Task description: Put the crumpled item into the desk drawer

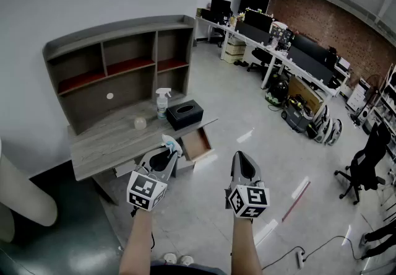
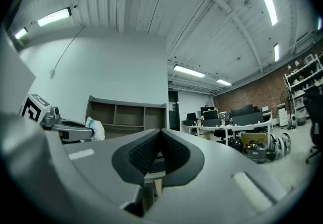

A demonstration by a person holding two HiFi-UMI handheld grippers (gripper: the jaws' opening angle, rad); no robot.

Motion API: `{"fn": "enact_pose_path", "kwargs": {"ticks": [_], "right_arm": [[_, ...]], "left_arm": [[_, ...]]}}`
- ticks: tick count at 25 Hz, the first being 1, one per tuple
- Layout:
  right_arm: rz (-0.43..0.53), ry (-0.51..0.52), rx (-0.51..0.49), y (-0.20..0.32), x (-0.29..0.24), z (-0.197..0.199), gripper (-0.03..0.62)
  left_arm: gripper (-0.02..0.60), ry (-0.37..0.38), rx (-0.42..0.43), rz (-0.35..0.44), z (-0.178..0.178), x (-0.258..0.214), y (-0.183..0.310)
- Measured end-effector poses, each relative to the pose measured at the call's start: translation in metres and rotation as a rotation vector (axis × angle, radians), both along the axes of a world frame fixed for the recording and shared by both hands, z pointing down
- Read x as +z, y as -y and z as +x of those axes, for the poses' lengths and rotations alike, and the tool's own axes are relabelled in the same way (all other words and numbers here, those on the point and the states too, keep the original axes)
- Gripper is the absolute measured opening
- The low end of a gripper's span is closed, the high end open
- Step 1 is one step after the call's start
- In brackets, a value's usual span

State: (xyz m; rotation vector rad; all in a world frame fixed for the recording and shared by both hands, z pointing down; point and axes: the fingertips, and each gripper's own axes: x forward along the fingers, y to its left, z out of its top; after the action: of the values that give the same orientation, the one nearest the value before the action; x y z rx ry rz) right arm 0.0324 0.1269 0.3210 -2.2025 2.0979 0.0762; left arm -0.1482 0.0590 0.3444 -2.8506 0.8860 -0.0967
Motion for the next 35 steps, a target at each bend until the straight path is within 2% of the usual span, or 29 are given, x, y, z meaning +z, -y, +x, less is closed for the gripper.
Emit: {"fn": "enact_pose_path", "kwargs": {"ticks": [16, 26, 30, 35], "right_arm": [[-0.007, 0.003, -0.010, 0.012, 0.006, -0.006, 0.012], [-0.039, 0.009, 0.021, 0.019, 0.018, -0.008, 0.012], [-0.039, 0.021, 0.048, 0.029, 0.031, 0.004, 0.011], [-0.043, 0.042, 0.050, 0.068, 0.041, 0.029, 0.011]], "left_arm": [[0.041, -0.001, -0.005, -0.020, -0.006, 0.008, 0.010], [0.041, -0.011, 0.011, -0.041, -0.013, 0.018, 0.018], [0.041, -0.009, 0.015, -0.050, -0.011, 0.032, 0.031], [0.041, 0.006, -0.002, -0.063, 0.001, 0.044, 0.065]]}}
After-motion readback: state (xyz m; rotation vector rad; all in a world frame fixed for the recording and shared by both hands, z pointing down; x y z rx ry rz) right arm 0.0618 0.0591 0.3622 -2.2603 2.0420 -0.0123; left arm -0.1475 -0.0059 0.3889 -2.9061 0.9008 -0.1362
